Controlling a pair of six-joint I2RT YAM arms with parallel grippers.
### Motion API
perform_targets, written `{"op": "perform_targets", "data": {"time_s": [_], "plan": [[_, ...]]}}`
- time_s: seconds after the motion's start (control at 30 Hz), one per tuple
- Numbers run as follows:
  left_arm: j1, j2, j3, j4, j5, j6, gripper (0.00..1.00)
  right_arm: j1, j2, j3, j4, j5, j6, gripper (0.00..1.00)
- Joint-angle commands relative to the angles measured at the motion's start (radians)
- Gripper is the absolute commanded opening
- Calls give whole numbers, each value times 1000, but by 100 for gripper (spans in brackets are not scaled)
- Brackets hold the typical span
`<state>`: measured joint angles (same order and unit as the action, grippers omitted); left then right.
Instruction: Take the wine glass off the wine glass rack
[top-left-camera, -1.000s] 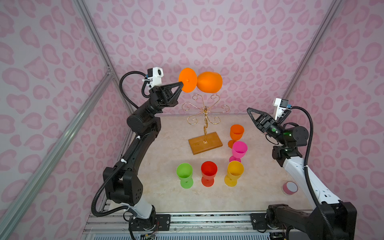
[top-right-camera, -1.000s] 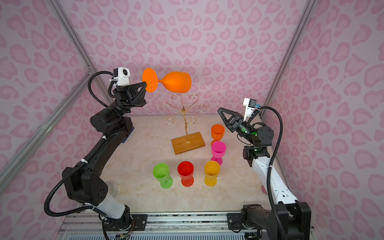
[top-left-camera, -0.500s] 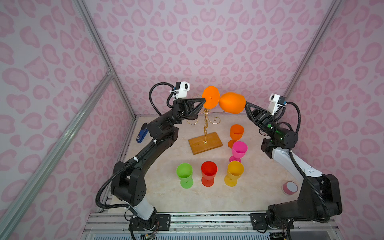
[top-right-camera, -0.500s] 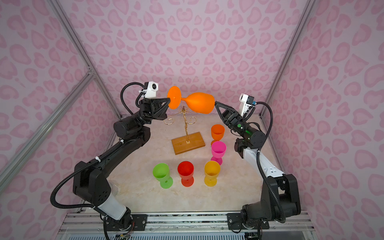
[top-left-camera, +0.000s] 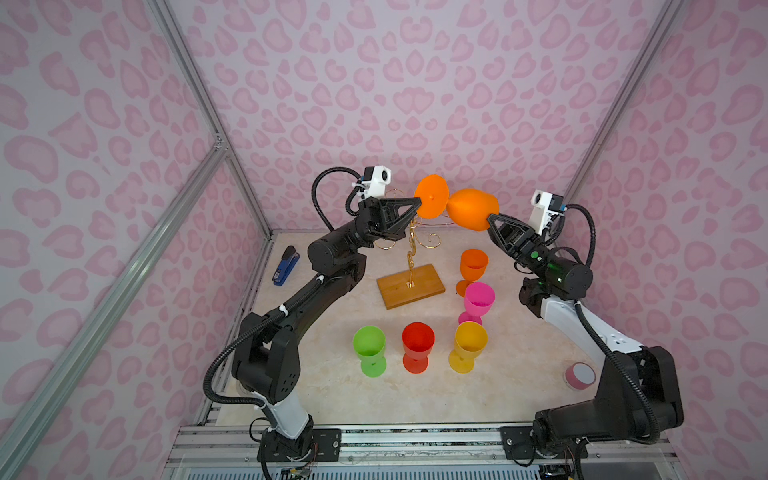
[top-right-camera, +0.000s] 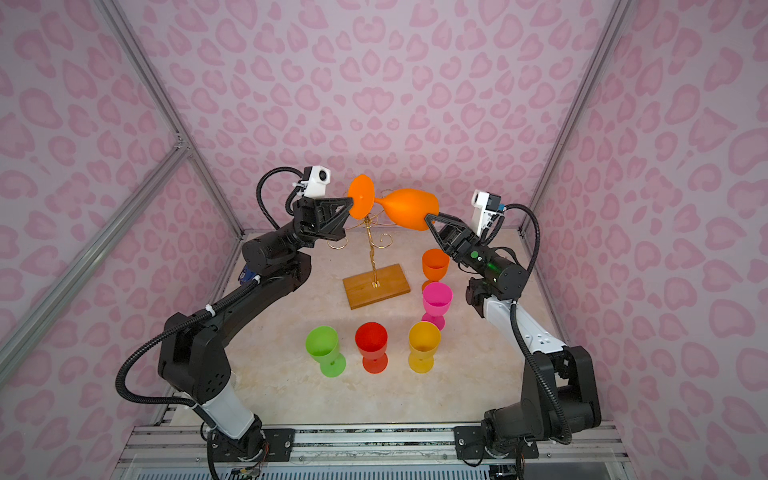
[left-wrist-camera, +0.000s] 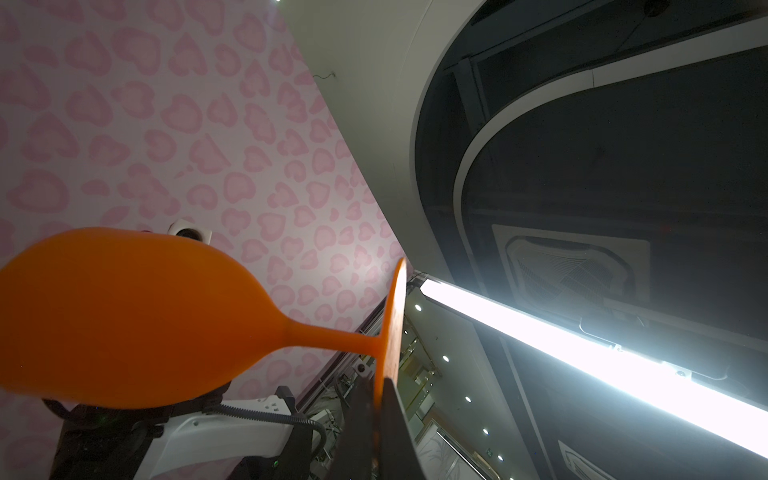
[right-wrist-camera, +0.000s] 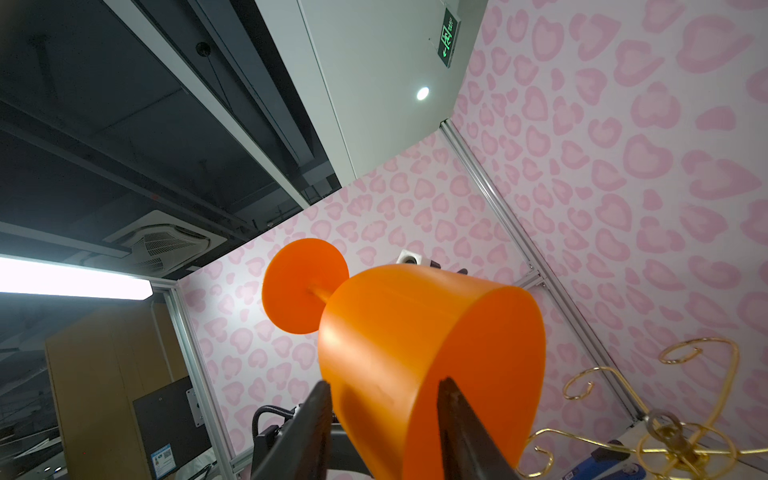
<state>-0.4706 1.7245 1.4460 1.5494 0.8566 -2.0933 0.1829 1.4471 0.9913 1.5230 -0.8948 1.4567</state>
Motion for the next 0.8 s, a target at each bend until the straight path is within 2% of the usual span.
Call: {"op": "perform_targets", "data": {"time_s": [0.0,0.43,0.5,0.67,0.77], "plan": [[-2,11,8,46,-7,-50,2,6,6,4,35,-32,11,39],[-10,32,8,46,-4,-61,4,10,-40,-22,35,-42,-16,7],[-10,32,5,46,-7,-58,9,10,-55,-28,36,-40,-21,0],[-10,19,-6,46,-5,-30,20,-19,-90,-24,36,-27,-1,0],[-10,7,-2,46,12,-11,32,-76,-124,-18,13,-21,20,0]]}}
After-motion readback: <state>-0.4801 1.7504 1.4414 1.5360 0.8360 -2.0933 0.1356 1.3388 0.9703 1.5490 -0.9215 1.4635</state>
